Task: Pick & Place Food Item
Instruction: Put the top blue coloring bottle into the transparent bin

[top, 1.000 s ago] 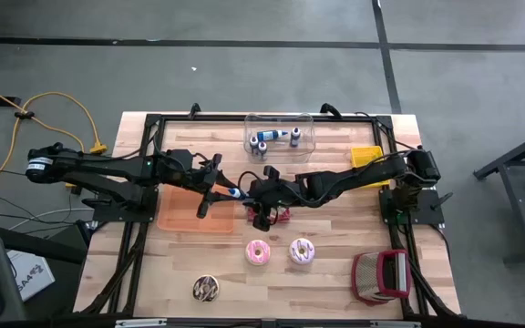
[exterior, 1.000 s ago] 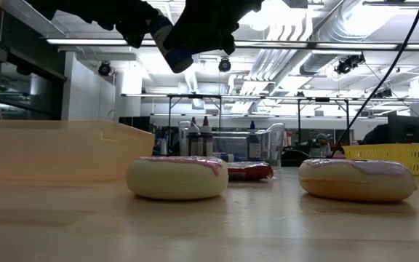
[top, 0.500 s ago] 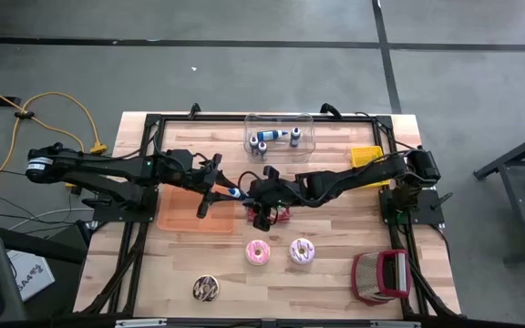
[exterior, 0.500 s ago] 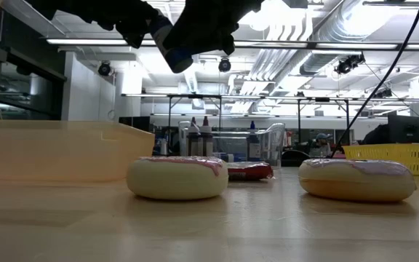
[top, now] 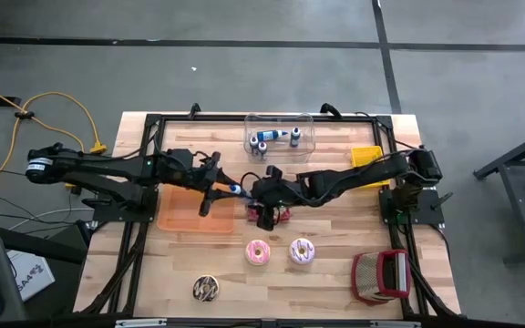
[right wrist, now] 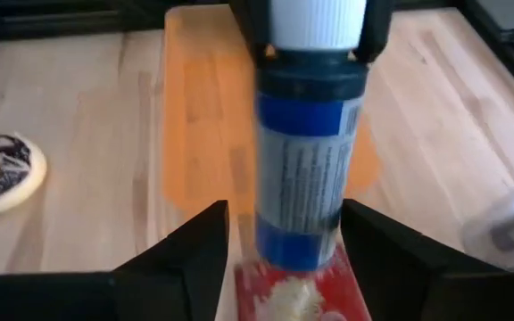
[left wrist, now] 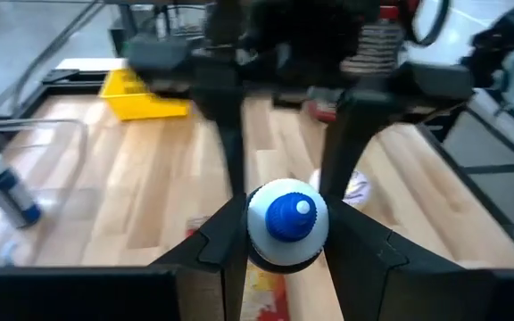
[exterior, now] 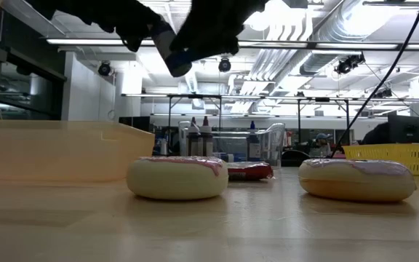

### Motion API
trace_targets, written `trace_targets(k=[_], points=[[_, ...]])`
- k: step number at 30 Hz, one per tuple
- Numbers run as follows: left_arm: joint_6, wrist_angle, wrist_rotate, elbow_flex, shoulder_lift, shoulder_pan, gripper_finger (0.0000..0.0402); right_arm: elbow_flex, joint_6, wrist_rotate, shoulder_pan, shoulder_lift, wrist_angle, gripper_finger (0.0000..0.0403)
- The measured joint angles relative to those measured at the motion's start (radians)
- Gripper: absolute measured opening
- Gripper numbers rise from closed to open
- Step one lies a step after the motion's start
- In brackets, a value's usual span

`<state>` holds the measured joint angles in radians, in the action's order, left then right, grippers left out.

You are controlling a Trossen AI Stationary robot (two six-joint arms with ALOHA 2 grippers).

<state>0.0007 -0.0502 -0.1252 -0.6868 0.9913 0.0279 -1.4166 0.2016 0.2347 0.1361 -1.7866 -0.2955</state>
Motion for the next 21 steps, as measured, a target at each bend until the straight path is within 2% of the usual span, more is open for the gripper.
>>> trace_targets(k=[8,16,21], points=[[-0.007,-0.002,0.004,0.000,0.000,0.067,0.0116,0.001,0.020,0.080,-0.008,0.088,-0.225,0.0203],[-0.027,0.001,0.007,0.000,0.000,0.155,0.0116,0.000,0.029,0.047,-0.004,0.160,-0.414,0.0204],[-0.033,0.006,0.003,0.000,0.000,0.191,0.0117,-0.001,0.046,0.024,0.001,0.236,-0.613,0.0204]])
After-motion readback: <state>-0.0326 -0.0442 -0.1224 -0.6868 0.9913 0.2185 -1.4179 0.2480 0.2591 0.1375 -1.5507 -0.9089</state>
